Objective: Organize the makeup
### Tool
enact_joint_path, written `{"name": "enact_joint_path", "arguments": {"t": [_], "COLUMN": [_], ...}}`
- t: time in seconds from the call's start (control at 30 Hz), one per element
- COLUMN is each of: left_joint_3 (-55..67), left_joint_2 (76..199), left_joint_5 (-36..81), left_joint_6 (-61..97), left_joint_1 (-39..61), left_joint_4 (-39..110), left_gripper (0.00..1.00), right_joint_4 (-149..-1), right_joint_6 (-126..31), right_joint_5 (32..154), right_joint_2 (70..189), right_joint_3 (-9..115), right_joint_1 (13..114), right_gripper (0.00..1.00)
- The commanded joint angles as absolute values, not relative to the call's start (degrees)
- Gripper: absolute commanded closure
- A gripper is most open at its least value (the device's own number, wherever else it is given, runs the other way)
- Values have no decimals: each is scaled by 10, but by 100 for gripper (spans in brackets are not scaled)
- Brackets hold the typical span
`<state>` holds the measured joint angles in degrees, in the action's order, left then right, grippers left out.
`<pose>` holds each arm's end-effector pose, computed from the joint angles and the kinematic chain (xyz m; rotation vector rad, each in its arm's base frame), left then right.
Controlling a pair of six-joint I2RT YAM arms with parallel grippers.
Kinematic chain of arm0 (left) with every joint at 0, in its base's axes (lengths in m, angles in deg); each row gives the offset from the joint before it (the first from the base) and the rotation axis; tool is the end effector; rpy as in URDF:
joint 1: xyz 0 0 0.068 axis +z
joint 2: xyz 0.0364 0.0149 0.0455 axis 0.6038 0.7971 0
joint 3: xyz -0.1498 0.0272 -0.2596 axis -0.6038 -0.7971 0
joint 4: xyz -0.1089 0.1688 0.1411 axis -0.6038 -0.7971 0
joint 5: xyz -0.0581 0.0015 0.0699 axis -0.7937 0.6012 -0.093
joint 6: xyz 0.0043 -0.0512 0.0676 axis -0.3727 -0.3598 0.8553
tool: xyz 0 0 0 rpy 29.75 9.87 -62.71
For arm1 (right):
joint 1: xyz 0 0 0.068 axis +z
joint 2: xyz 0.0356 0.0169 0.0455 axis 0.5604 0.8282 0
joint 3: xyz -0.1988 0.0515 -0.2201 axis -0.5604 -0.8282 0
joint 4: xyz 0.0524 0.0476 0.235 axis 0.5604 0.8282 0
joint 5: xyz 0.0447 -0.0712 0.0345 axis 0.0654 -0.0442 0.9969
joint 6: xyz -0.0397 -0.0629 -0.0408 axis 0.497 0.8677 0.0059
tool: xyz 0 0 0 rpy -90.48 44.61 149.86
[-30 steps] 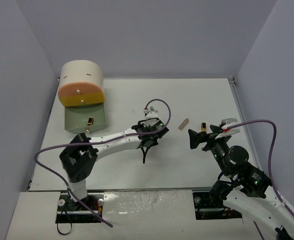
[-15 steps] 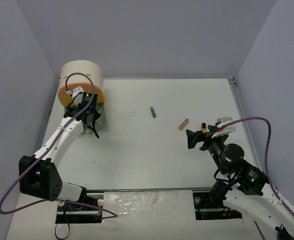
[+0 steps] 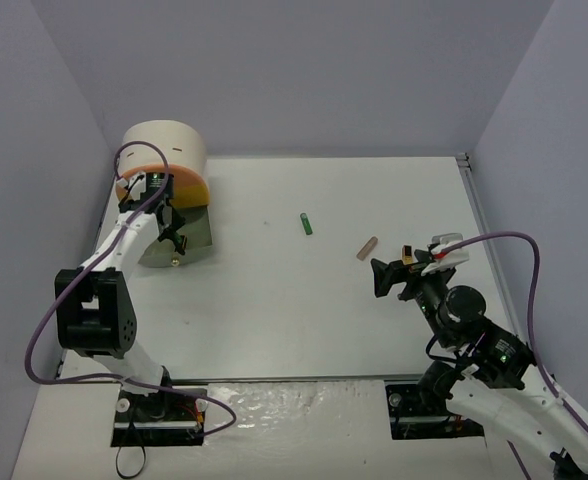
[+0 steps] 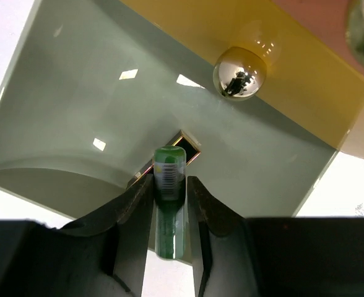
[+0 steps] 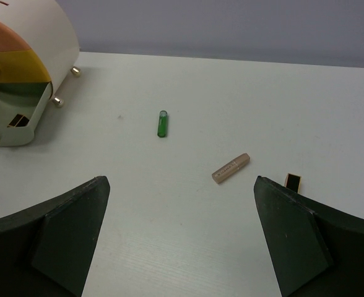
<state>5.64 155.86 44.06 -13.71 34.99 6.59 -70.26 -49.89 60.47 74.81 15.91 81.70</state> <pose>0.3697 0.0032 0.2678 -0.9381 2.1942 -0.0956 0.0957 0.0578 0.3664 -0.1328 1.4755 0.4848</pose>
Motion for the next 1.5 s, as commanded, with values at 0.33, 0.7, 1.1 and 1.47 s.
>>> {"name": "enact_joint_path", "arguments": {"t": [0.33, 0.7, 1.1, 1.47], "left_joint_3": [81, 22, -148, -152], "left_joint_2": [1457, 1258, 1095, 1081], "left_joint_5": [416, 343, 246, 261], "left_joint_6": [-90, 32, 79, 76], "left_joint_1": [364, 364, 364, 365], "left_joint_4": [69, 14, 62, 49], "left_gripper": [43, 3, 3, 3], "right_joint_4": [-745, -865, -923, -915], "right_joint_6": [-505, -460, -439, -454], "right_joint_5": [647, 800, 890, 833], "right_joint_2": [901, 1192, 1492, 1662], "right_joint_3": [218, 308, 438, 551], "right_joint_1": [815, 720, 666, 657], "right_gripper": [0, 6, 22, 33]}}
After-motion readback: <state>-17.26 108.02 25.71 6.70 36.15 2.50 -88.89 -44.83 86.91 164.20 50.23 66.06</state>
